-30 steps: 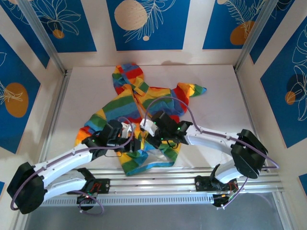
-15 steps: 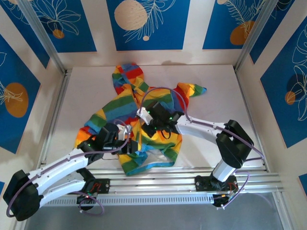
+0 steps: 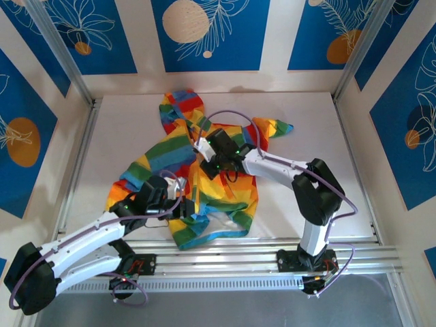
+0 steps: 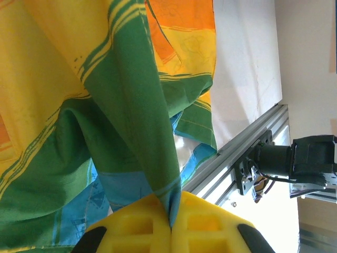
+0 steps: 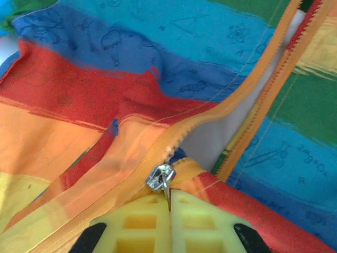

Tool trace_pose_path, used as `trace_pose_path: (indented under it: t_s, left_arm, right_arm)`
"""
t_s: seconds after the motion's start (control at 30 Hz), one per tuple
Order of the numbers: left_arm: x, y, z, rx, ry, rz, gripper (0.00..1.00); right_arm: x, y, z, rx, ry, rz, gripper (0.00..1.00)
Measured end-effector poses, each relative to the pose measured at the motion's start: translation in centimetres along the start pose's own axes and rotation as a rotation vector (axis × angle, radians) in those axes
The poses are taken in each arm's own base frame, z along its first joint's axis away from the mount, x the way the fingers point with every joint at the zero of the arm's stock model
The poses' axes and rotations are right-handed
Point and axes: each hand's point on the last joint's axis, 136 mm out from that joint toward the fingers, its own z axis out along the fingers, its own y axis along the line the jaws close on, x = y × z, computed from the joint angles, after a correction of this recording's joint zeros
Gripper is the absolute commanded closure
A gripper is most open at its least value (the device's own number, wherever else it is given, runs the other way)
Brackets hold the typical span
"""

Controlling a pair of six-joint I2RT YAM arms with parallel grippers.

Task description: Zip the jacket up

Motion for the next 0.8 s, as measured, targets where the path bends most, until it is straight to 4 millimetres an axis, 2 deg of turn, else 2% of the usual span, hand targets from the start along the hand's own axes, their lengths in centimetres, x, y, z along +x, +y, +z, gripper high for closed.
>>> trace_pose_path:
  t_s: [0.4,0.8]
  left_arm:
    - [-0.1,0.9,0.9,-0.014,-0.004,-0.024,1.00]
    - [-0.3,1.3,1.1,-0.014,-0.028,-0.051,1.00]
  right_arm:
    - [-2.4,-5.9,2.4,0.025,0.003,0.044,1.00]
    - [-6.0,-9.5,5.2,0.014,-0.016,0.061,1.00]
